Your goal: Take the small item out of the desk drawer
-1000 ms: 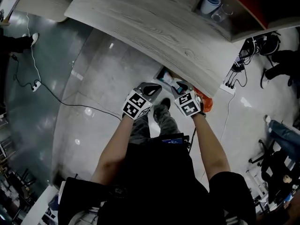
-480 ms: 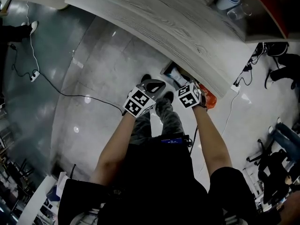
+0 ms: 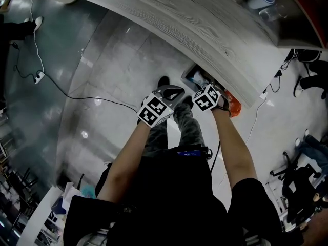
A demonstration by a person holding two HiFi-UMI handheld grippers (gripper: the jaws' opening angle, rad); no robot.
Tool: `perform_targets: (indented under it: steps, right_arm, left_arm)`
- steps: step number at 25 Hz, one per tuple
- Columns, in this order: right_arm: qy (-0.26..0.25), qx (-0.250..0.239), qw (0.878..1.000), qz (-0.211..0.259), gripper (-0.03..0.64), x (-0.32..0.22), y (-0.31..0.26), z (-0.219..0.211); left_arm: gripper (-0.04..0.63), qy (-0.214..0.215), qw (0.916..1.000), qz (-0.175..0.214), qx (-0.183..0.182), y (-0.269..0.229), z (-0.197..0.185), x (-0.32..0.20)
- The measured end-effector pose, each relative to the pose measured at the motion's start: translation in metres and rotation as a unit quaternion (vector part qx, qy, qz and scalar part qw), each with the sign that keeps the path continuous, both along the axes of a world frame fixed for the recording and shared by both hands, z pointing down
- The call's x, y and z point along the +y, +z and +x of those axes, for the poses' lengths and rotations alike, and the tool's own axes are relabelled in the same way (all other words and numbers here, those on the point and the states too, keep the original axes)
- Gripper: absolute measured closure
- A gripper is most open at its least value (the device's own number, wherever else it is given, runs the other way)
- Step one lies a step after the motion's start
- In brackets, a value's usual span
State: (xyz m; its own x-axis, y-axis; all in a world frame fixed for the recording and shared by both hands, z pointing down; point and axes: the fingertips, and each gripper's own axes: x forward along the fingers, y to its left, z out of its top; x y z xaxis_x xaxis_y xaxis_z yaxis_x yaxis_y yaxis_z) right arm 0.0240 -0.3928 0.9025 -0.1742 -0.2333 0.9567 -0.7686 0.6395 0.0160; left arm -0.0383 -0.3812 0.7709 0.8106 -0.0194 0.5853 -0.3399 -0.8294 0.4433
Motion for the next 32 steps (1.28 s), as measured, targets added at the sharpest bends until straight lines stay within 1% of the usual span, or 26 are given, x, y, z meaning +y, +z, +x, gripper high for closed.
perform_targets:
  steps: [3,7,11,14,20,26,32]
  right_arm:
    - [-0.002,0.009,1.0,-0.009,0.419,-0.002,0.01,0.0]
    - [0.0,0.02,1.0,-0.007,0.426,-0.003,0.013,0.001]
    - [-0.004,0.019,1.0,-0.008,0.44,-0.001,0.008,-0.002]
    - [-0.005,0.015,1.0,-0.007,0.442,0.002,0.0,-0.002]
    - [0.008,0.004,1.0,0.001,0.442,0.008,-0.024,-0.006]
    - [0.013,-0.009,1.0,0.021,0.442,0.012,-0.05,-0.007]
    - [0.018,-0.034,0.999,0.037,0.442,0.02,-0.082,-0.011]
  left_arm:
    - [0.595,0.003,1.0,-0.003,-0.002,0.002,-0.002,0.002]
    - [0.595,0.004,1.0,-0.003,0.002,0.001,-0.006,0.004]
    - [0.595,0.0,1.0,-0.006,-0.001,-0.002,-0.012,0.004]
    - [0.595,-0.003,1.0,-0.004,0.005,-0.007,-0.011,0.004]
    - [0.595,0.002,0.9999,0.003,0.01,-0.021,-0.012,0.009]
    - [0.595,0.002,0.9999,0.008,0.009,-0.029,-0.008,0.014]
    - [0.595,-0.002,0.9998,0.018,0.01,-0.044,-0.006,0.014]
